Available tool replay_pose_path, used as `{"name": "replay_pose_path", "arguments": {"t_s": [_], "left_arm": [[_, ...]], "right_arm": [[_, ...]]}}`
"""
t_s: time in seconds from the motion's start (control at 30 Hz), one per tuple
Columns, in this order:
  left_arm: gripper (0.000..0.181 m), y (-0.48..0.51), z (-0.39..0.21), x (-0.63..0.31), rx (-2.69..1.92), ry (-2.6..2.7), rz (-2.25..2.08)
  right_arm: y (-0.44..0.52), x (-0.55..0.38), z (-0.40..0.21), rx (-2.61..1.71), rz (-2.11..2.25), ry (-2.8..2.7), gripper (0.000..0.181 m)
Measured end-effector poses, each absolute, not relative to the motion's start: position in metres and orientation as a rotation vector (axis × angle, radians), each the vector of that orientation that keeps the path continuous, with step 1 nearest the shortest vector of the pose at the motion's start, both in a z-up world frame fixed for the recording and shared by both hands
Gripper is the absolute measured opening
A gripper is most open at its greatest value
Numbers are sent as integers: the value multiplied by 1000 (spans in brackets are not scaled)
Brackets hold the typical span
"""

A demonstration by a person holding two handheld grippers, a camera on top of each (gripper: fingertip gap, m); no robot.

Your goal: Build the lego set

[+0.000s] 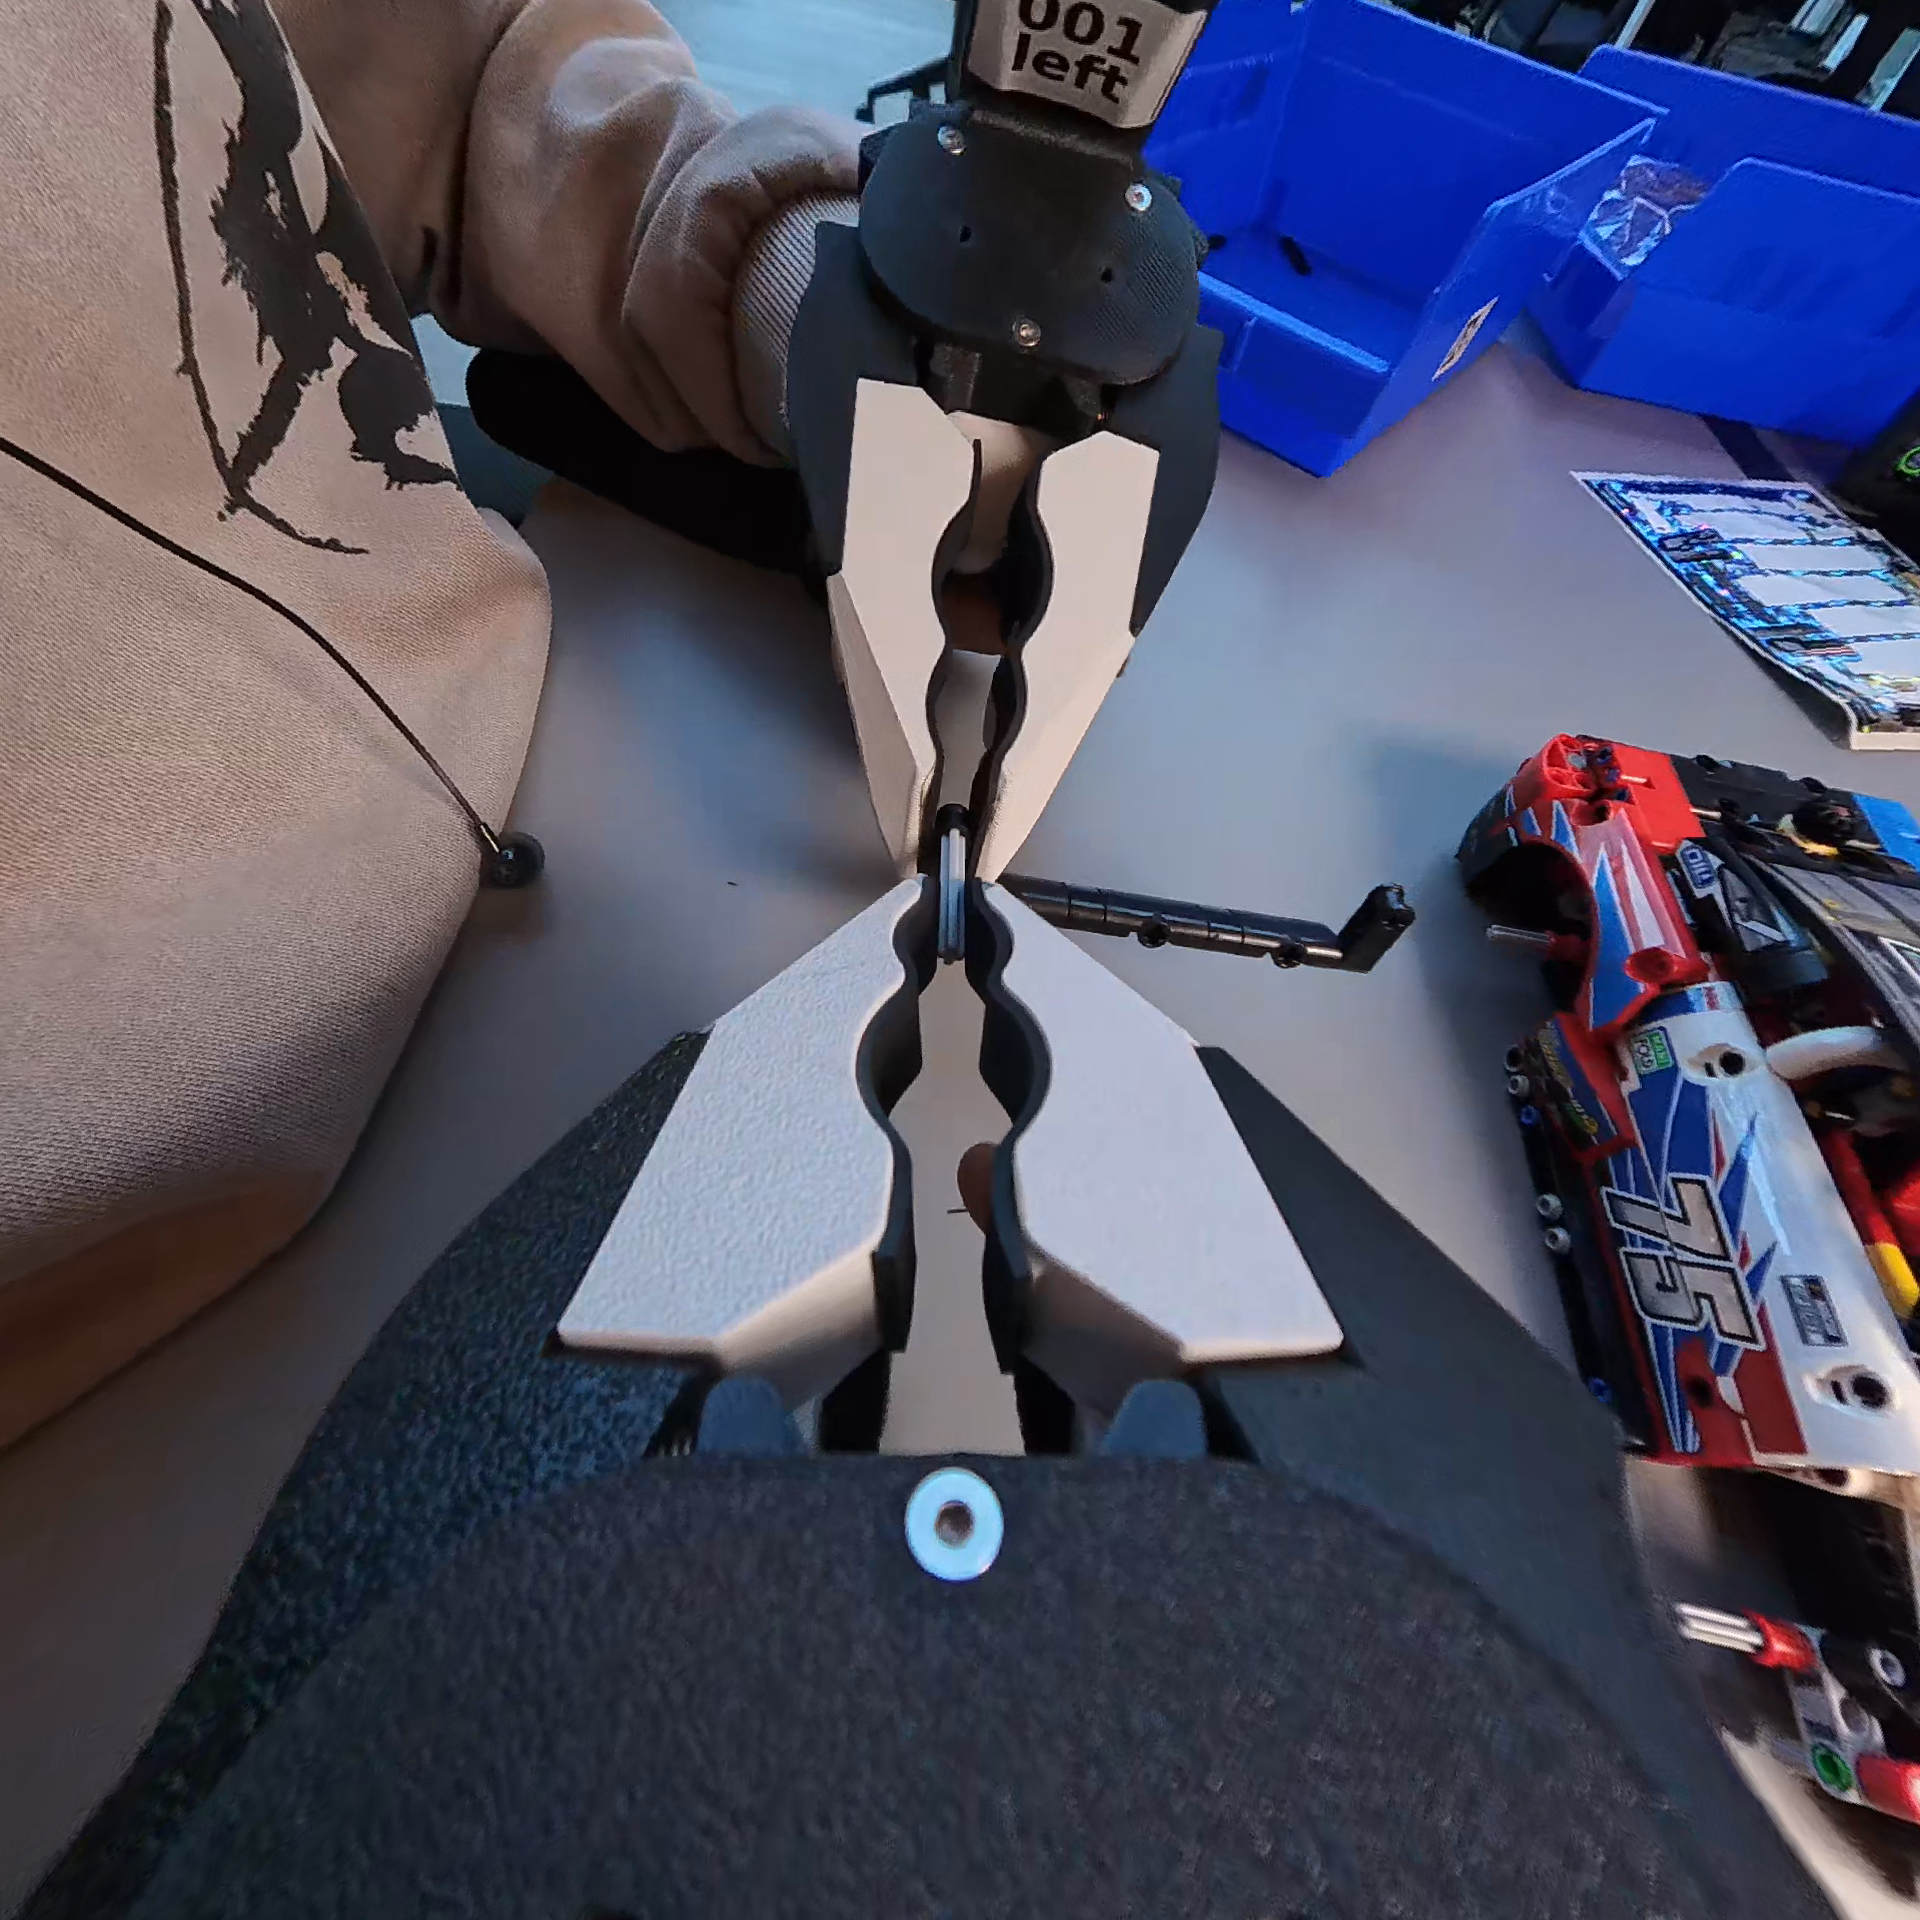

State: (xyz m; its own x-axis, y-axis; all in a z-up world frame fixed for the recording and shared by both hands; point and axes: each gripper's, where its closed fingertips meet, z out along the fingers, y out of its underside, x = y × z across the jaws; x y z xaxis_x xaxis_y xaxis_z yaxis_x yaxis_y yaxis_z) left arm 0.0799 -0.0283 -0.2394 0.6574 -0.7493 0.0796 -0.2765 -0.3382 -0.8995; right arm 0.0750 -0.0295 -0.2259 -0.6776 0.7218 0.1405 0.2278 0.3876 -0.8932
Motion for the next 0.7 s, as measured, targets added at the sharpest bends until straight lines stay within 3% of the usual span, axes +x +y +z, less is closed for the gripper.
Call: {"name": "replay_pose_path", "arguments": {"t_s": [0.7], "left_arm": [[5, -23, -252, 84, -2022, 884, -514]], "right_arm": [[-31, 72, -241, -878, 1209, -2201, 2]]}}
